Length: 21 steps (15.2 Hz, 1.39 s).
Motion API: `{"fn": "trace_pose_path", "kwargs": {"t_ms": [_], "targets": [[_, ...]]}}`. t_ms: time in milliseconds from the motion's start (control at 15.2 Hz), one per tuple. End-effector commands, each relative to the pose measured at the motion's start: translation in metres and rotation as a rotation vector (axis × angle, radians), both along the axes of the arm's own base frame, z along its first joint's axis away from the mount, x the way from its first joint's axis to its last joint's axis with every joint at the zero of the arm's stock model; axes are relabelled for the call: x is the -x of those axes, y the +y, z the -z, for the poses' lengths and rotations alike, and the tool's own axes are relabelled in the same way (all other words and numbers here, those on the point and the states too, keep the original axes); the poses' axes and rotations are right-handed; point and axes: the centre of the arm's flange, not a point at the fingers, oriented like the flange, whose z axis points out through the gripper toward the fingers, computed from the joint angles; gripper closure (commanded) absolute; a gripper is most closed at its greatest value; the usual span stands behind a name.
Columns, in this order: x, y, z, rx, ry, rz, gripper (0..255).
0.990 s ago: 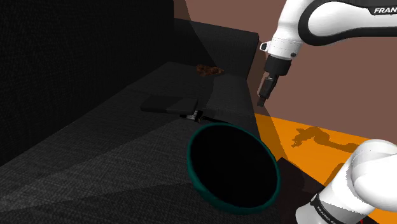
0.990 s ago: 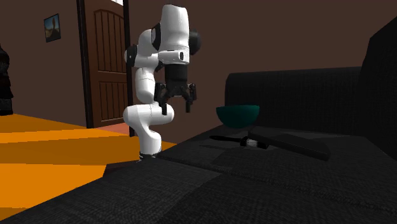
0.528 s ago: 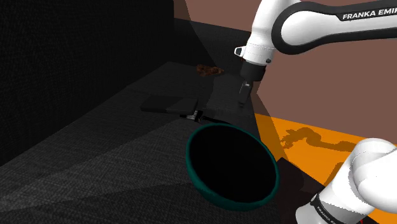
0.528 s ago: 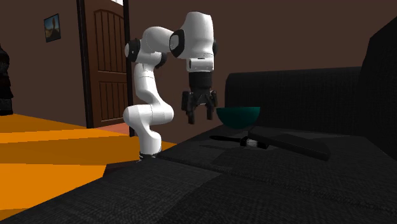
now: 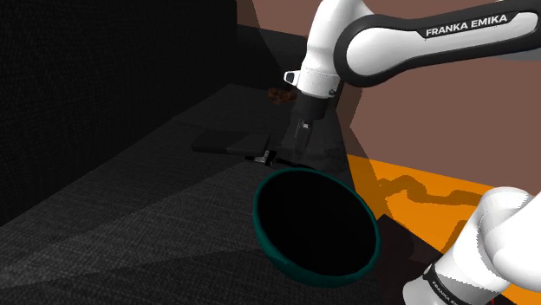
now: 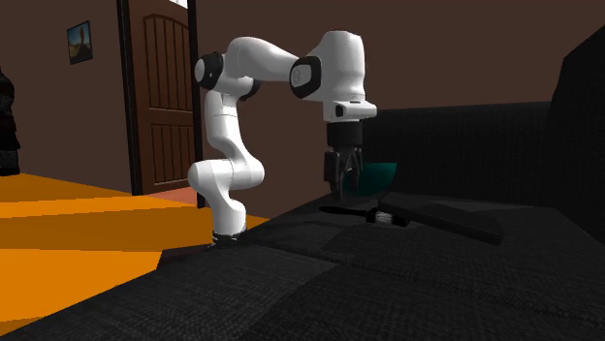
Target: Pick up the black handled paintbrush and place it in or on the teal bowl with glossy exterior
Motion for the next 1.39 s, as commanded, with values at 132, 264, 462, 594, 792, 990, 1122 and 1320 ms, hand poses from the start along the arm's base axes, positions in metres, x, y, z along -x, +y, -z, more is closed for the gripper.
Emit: {"fn": "trace_pose_path", "kwargs": {"t_ms": [132, 264, 462, 594, 792, 990, 1122, 1320], "targets": [[-0.001, 0.003, 0.02, -0.001, -0.001, -0.005, 0], [-0.001, 0.003, 0.031, -0.001, -0.001, -0.005, 0], [-0.001, 0.003, 0.034, -0.001, -0.001, -0.005, 0], [-0.001, 0.003, 0.034, -0.001, -0.001, -0.005, 0], [-0.001, 0.003, 0.034, -0.001, -0.001, -0.005, 0], [-0.001, 0.003, 0.034, -0.001, -0.001, -0.005, 255], [-0.002, 0.002, 0.033, -0.001, -0.001, -0.005, 255], [-0.003, 0.003, 0.031, -0.001, -0.001, -0.005, 255]]}}
